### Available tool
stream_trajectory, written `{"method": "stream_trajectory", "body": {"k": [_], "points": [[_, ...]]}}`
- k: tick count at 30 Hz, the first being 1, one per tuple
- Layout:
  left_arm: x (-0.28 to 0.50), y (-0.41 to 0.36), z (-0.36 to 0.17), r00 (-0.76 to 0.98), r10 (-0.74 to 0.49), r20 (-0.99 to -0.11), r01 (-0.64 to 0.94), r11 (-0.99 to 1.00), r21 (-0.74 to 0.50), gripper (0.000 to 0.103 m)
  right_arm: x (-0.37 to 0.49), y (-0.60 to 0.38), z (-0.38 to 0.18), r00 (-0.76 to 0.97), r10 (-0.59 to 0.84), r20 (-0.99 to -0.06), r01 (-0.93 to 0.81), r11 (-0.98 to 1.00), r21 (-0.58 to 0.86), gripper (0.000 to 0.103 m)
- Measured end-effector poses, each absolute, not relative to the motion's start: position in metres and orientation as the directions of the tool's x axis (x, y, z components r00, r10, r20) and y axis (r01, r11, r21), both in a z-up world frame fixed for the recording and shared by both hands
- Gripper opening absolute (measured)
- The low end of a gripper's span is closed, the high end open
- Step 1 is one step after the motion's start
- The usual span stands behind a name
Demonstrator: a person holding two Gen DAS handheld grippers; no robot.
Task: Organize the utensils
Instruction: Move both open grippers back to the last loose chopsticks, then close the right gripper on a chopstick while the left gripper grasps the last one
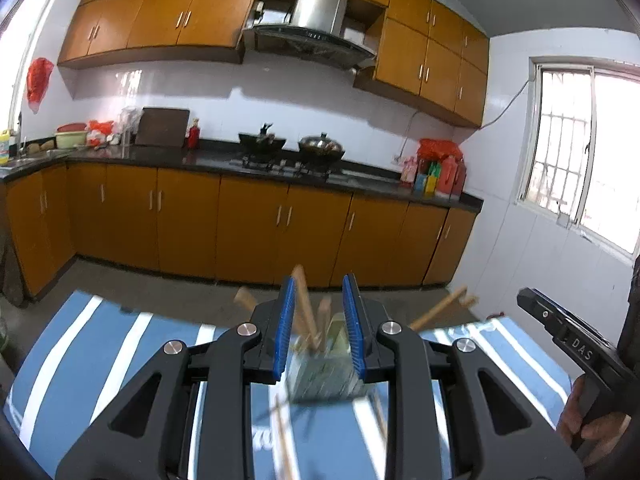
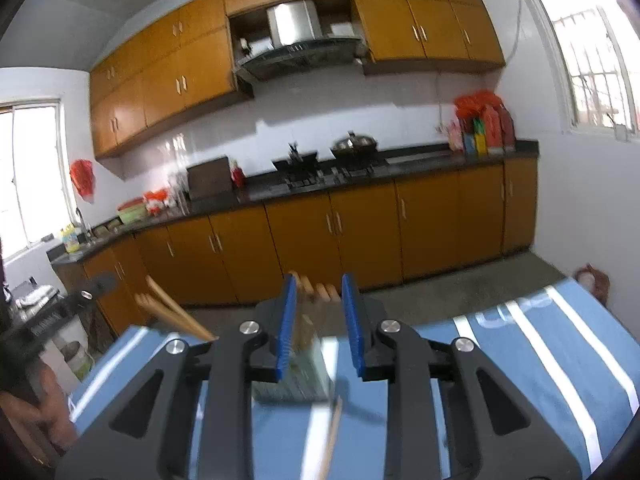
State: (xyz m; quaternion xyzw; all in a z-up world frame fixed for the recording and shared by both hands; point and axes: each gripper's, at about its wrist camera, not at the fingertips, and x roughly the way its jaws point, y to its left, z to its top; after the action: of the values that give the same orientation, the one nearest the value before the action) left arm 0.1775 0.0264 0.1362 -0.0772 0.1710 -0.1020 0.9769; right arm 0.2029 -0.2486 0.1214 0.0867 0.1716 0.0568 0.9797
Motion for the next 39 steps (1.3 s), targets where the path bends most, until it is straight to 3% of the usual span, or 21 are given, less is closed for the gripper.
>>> {"method": "stream_trajectory", "body": {"k": [9,13,24,29,39], "points": [[0.156,0.06,0.038,0.833,-0.119,-0.54,0.035,0.986,-0.164,0.025,0.186,-0.249,-0.012,0.772,0.124,-0.624,0.007,0.979,0.204,0.025],[0.151,0.071,0.002,0.784,-0.087,-0.615,-0.019,0.986,-0.164,0.025,0.174,-0.229,-0.052,0.694,0.177,-0.698,-0.008,0.971,0.239,0.024],[0.136,0.061,-0.031,0.736,-0.11,-0.668,0.007,0.988,-0.156,0.025,0.166,-0.186,-0.084,0.619,0.174,-0.766,-0.063,0.983,0.172,0.016],[0.135,0.049,-0.036,0.724,-0.133,-0.677,0.034,0.987,-0.157,0.025,0.167,-0.185,-0.088,0.624,0.131,-0.77,-0.046,0.99,0.131,0.009],[0.136,0.024,-0.045,0.696,-0.184,-0.694,0.096,0.982,-0.164,0.025,0.183,-0.209,-0.088,0.632,0.058,-0.773,0.081,0.987,0.14,0.008]]}}
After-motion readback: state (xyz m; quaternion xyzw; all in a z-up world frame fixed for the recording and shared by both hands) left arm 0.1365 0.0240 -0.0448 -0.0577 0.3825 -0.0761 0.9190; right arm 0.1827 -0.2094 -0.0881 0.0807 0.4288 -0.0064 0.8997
